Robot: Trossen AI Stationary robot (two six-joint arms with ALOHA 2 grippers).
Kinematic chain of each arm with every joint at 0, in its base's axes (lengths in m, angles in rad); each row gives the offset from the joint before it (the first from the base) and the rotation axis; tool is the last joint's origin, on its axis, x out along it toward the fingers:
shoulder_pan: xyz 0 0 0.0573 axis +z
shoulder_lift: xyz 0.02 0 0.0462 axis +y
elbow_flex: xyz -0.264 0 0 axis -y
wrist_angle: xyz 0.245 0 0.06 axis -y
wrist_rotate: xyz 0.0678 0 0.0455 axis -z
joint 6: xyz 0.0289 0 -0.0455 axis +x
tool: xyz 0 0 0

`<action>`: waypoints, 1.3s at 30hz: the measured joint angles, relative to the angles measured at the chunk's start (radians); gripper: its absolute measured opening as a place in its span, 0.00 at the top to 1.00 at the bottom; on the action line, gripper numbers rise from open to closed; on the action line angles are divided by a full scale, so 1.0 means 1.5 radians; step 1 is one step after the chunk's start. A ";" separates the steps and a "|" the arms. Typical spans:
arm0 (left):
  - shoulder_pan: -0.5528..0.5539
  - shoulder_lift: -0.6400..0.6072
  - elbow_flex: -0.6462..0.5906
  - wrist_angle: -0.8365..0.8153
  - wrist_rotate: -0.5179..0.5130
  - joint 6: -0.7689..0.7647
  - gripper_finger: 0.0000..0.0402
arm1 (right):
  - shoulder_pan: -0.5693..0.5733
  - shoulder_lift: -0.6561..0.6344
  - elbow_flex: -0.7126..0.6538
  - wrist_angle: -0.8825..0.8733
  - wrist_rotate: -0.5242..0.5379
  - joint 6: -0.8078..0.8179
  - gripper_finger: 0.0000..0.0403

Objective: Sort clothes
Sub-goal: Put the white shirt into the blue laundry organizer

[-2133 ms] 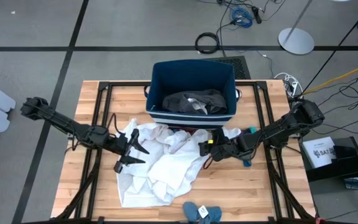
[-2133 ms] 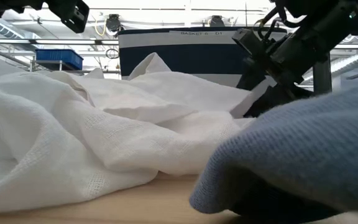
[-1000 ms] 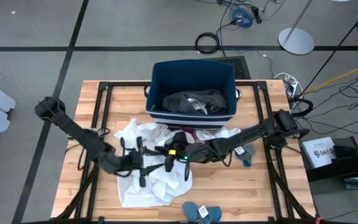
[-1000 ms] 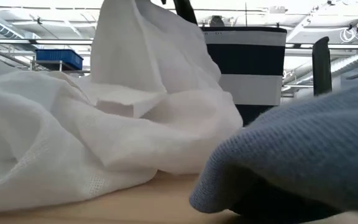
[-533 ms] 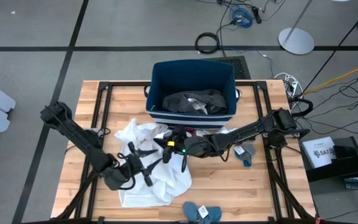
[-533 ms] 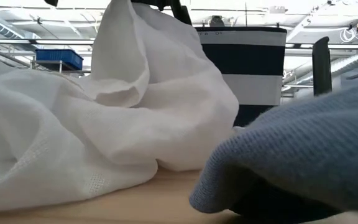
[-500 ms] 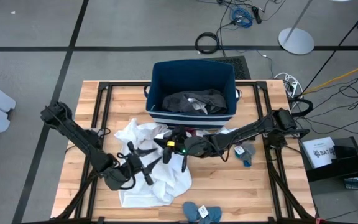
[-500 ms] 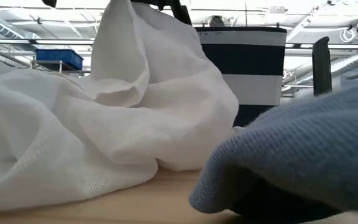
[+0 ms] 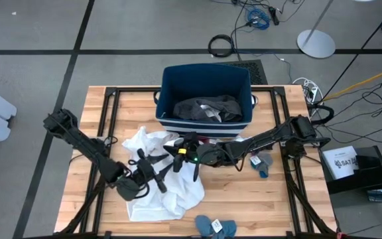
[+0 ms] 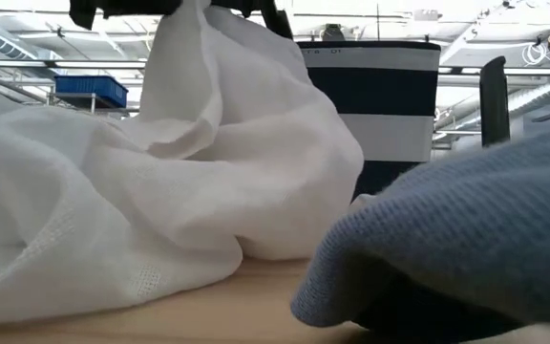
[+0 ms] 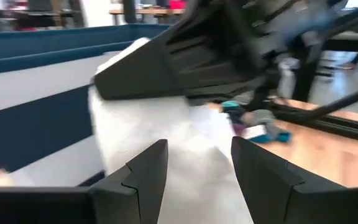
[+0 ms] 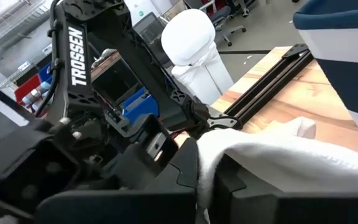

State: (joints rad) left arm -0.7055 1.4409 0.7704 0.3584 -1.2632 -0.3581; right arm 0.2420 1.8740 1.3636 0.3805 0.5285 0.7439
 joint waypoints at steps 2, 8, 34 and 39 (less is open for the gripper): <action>0.009 0.000 0.000 -0.017 -0.014 -0.017 0.53 | 0.001 0.000 0.000 0.004 0.000 0.001 1.00; 0.039 0.000 0.000 -0.027 -0.016 -0.019 0.53 | 0.011 0.000 0.000 0.004 0.002 0.006 1.00; 0.026 -0.002 0.000 -0.175 0.011 -0.154 0.99 | 0.025 0.000 0.000 -0.080 -0.138 -0.042 0.97; 0.006 -0.012 0.005 -0.178 0.034 -0.138 0.99 | 0.013 -0.005 0.000 -0.096 -0.187 -0.250 0.90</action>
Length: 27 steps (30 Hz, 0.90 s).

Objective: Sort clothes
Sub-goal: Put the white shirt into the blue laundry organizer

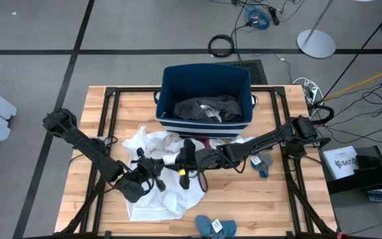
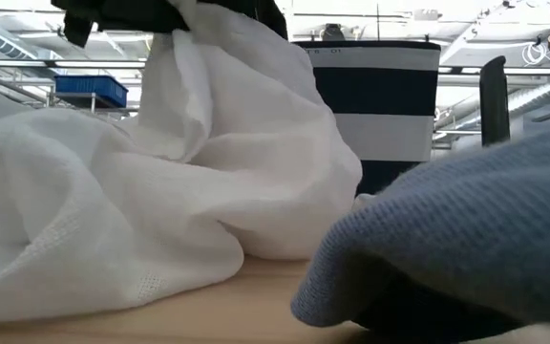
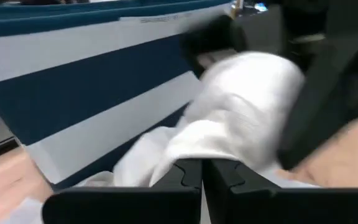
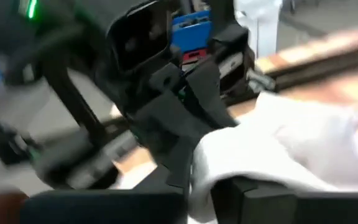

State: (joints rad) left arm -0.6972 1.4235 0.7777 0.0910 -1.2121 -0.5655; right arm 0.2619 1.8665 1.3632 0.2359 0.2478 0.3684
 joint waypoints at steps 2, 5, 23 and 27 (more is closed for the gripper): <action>-0.009 0.000 0.011 0.000 0.034 0.017 0.99 | 0.001 -0.003 0.000 -0.003 0.004 -0.093 0.85; -0.023 -0.002 0.036 0.000 0.091 0.044 0.99 | 0.000 -0.009 0.000 -0.010 0.021 -0.153 0.75; -0.077 -0.093 0.267 -0.609 0.220 -0.134 1.00 | 0.061 -0.190 0.001 -0.419 -0.013 -0.181 0.36; -0.077 -0.102 0.267 -0.661 0.389 -0.166 1.00 | 0.098 -0.193 0.000 -0.531 -0.009 -0.173 0.37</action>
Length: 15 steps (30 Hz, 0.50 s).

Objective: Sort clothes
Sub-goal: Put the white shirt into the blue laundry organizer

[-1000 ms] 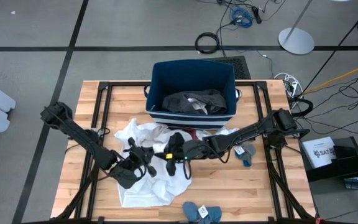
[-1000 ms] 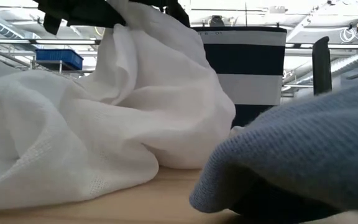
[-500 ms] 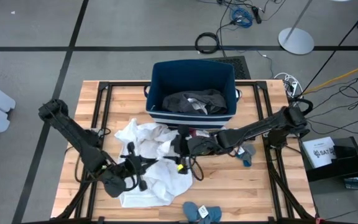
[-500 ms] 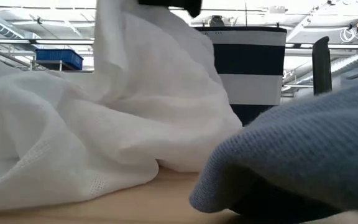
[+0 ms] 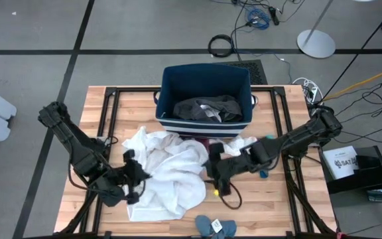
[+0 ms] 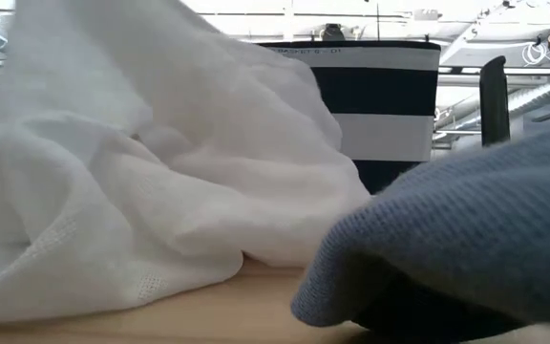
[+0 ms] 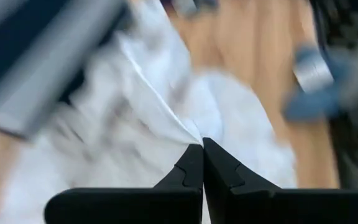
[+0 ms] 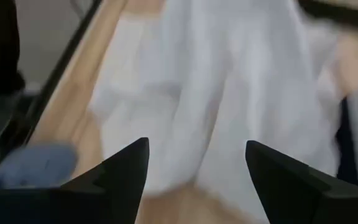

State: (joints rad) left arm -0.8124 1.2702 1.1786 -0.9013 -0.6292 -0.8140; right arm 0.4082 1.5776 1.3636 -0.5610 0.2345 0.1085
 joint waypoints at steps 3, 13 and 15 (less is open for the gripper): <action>0.000 0.000 0.000 -0.056 0.136 -0.027 1.00 | 0.015 0.020 0.000 -0.062 -0.001 0.056 0.37; -0.002 0.000 -0.001 -0.362 0.307 -0.213 1.00 | 0.018 0.100 -0.058 -0.052 0.122 0.084 0.37; -0.005 0.000 -0.001 -0.384 0.334 -0.222 1.00 | 0.009 0.101 -0.087 0.006 0.125 0.066 0.37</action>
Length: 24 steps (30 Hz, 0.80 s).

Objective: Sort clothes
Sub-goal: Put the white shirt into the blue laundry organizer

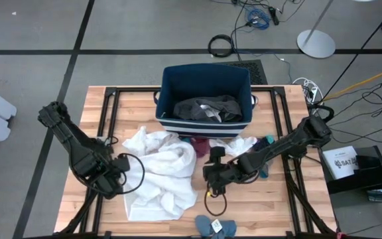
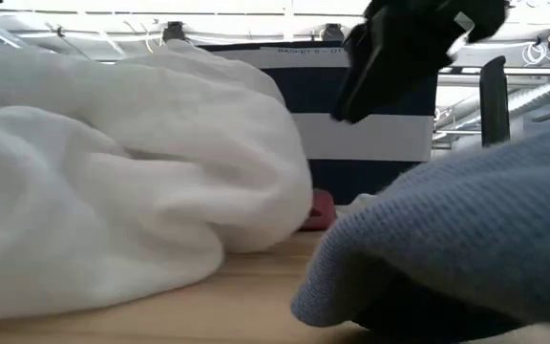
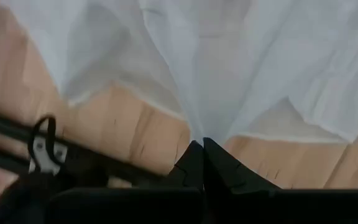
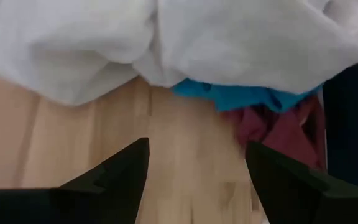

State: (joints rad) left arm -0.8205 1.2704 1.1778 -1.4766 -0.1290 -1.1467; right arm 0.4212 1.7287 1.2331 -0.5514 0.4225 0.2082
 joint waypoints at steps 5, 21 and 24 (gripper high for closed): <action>-0.009 0.000 0.000 -0.003 0.036 0.000 1.00 | -0.021 0.000 -0.040 0.124 0.002 -0.075 0.37; -0.009 0.000 0.000 0.021 0.033 0.000 1.00 | -0.057 0.006 -0.005 0.280 0.017 -0.301 0.37; -0.009 0.000 -0.001 0.033 0.032 0.000 1.00 | -0.079 0.023 -0.005 0.282 -0.028 -0.281 0.37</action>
State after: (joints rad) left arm -0.8337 1.2709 1.1770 -1.4264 -0.0803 -1.1471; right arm 0.3027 1.7635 1.2257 -0.1291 0.3804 -0.2131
